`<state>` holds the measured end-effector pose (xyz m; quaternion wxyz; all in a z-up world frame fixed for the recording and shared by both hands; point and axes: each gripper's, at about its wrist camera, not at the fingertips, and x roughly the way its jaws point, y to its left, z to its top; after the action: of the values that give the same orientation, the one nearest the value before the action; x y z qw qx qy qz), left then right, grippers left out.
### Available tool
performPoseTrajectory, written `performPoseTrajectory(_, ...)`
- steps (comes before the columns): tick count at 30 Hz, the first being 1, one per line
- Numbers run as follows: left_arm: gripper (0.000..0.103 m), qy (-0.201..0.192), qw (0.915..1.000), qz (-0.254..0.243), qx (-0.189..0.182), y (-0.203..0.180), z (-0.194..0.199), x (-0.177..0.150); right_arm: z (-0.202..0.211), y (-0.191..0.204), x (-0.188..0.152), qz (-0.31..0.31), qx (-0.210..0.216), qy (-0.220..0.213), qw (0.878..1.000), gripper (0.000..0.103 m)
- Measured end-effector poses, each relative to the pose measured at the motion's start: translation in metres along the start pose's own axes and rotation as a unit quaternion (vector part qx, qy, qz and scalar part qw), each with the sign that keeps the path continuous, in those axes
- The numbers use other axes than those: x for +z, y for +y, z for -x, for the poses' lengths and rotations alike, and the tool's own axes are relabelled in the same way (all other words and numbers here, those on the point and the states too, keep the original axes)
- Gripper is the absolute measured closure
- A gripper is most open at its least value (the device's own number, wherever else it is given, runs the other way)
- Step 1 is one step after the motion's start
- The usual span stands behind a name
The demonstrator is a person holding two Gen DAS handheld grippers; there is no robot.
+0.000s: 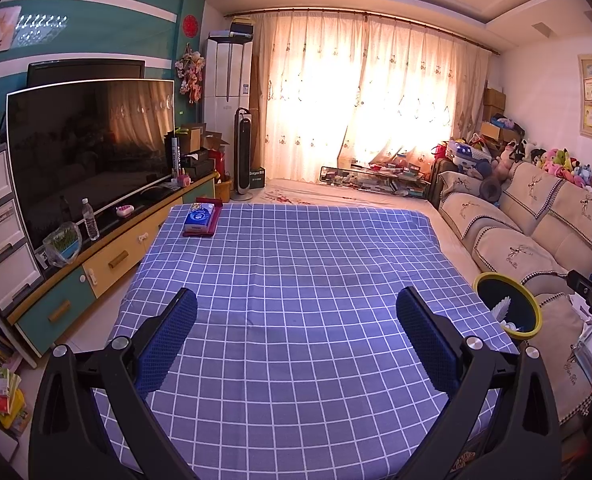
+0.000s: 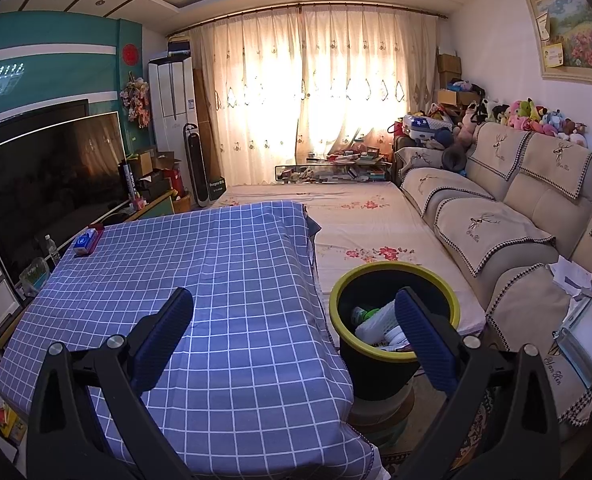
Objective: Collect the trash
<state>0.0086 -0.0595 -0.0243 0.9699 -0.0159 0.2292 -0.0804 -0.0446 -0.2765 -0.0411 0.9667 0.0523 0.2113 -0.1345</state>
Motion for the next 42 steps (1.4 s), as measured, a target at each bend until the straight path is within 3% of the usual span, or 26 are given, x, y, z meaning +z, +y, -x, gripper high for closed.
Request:
performPoseTrajectory(21,0.005,-0.001,1.0000,0.001,-0.003,0.000,-0.003,-0.002,-0.004,0.001,-0.003,0.000,0.000,0.004,1.000,0.007)
performPoseTrajectory(42,0.005,0.023,0.9996,0.005,-0.013,0.001,-0.028,-0.004,-0.018,0.004,-0.009,0.000,0.000,0.022,1.000,0.007)
